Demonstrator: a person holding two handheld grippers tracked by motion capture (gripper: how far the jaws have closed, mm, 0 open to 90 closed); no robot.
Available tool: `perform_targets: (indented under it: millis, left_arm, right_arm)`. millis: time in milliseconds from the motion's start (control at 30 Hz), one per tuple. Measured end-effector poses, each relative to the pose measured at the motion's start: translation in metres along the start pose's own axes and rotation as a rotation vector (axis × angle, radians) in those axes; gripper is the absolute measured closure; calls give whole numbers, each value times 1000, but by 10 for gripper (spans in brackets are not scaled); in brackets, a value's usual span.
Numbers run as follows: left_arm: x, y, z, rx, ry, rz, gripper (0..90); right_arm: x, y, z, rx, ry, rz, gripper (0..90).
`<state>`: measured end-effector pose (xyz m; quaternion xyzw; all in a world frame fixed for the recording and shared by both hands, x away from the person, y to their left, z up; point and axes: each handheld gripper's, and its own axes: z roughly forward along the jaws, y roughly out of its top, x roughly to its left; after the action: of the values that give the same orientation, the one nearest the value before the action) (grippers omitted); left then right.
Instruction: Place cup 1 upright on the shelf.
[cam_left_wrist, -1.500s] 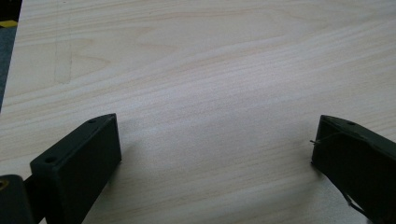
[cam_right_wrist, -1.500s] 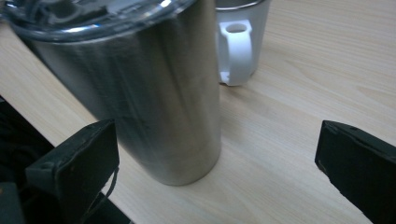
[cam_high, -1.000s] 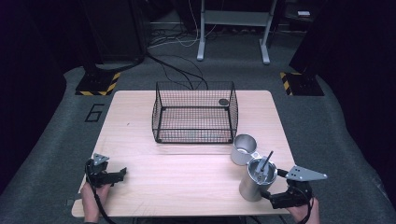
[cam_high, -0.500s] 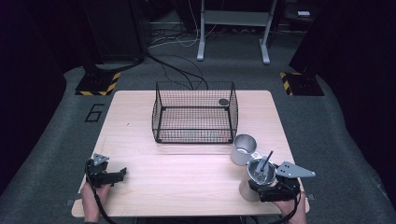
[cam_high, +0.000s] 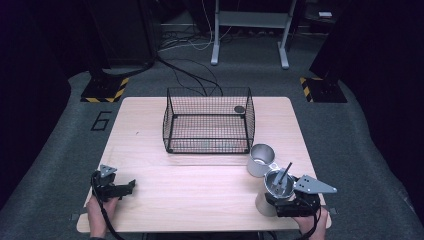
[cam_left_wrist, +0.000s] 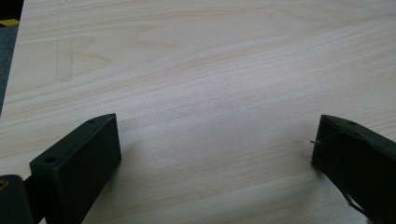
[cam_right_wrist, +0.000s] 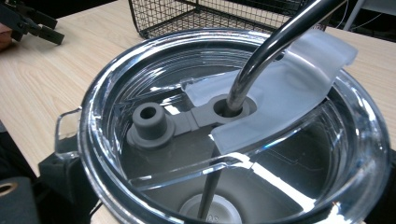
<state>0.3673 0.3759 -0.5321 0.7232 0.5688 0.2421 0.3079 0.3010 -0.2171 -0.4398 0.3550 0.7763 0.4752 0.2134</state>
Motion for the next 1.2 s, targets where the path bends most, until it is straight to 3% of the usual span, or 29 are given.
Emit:
perform_targets:
  millis: [233, 533, 1200]
  left_arm:
    - [0, 0, 0, 0, 1, 1, 10]
    - [0, 0, 0, 0, 0, 0, 10]
    - [0, 0, 0, 0, 0, 1, 10]
  right_arm:
    - [0, 0, -1, -6, 6, 32, 34]
    - [5, 9, 2, -15, 16, -5, 34]
    - [14, 33, 18, -24, 47, -32, 35]
